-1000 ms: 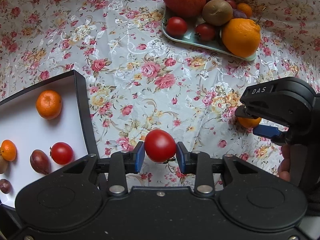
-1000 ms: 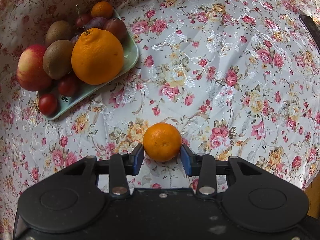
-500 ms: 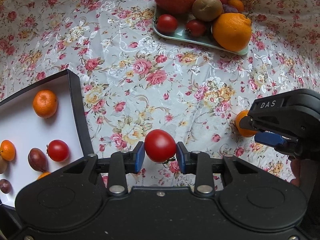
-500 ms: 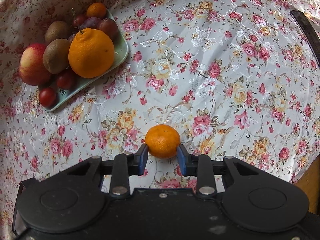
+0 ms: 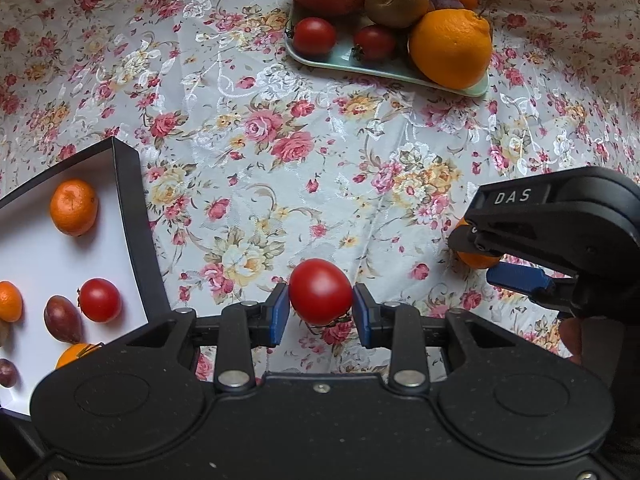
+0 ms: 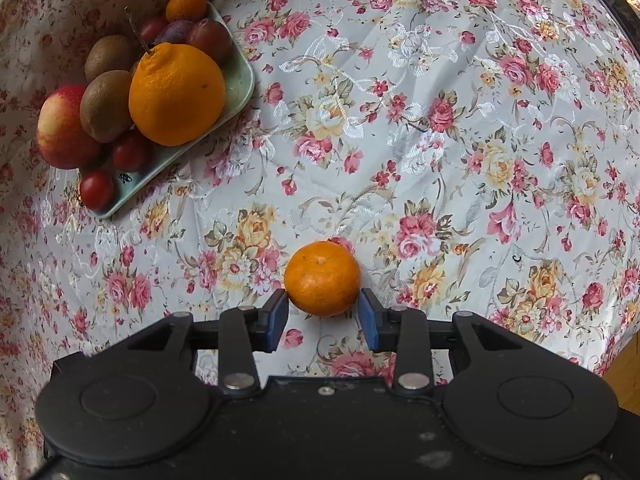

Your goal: Organize fruits

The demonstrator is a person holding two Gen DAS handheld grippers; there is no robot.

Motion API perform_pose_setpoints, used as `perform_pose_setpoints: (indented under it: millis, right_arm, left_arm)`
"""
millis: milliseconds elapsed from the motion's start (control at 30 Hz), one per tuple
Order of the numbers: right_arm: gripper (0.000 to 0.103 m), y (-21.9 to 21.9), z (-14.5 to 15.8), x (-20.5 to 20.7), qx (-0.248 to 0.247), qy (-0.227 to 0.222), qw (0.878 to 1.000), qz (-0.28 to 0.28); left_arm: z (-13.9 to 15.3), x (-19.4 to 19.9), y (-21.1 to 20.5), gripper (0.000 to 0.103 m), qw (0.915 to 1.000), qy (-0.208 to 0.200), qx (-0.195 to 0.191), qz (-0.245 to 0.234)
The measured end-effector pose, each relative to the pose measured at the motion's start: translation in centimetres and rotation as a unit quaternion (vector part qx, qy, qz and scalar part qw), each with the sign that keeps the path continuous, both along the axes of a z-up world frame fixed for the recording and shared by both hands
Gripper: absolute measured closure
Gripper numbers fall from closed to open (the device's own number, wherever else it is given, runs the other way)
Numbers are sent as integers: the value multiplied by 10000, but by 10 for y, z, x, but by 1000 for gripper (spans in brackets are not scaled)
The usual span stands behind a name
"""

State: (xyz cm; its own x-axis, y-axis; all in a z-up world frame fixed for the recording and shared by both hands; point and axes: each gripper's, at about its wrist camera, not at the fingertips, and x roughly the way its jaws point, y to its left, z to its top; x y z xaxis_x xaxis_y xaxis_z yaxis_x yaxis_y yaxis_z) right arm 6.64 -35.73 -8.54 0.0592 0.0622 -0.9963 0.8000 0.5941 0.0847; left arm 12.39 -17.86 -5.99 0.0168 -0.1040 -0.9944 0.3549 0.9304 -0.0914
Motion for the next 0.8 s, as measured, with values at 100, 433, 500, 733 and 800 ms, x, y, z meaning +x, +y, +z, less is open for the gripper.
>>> perform_pose_setpoints:
  millis: [100, 433, 500, 733, 800]
  right_arm:
    - [62, 0, -3, 3, -58, -38, 10000, 9]
    - [62, -1, -17, 4, 27, 214, 9996, -196]
    - [63, 2, -11, 2, -229, 171, 9995, -148]
    - [81, -1, 5, -4, -372, 51, 9989, -275]
    - [93, -4, 10, -6, -255, 14, 9992, -311]
  left_arm:
    - [-1, 1, 0, 60, 10000, 25, -16, 12]
    - [1, 3, 2, 60, 10000, 14, -51, 32]
    - [1, 2, 2, 60, 10000, 0, -46, 30]
    - [5, 0, 1, 61, 10000, -61, -49, -1]
    - [6, 0, 0, 61, 10000, -73, -42, -11]
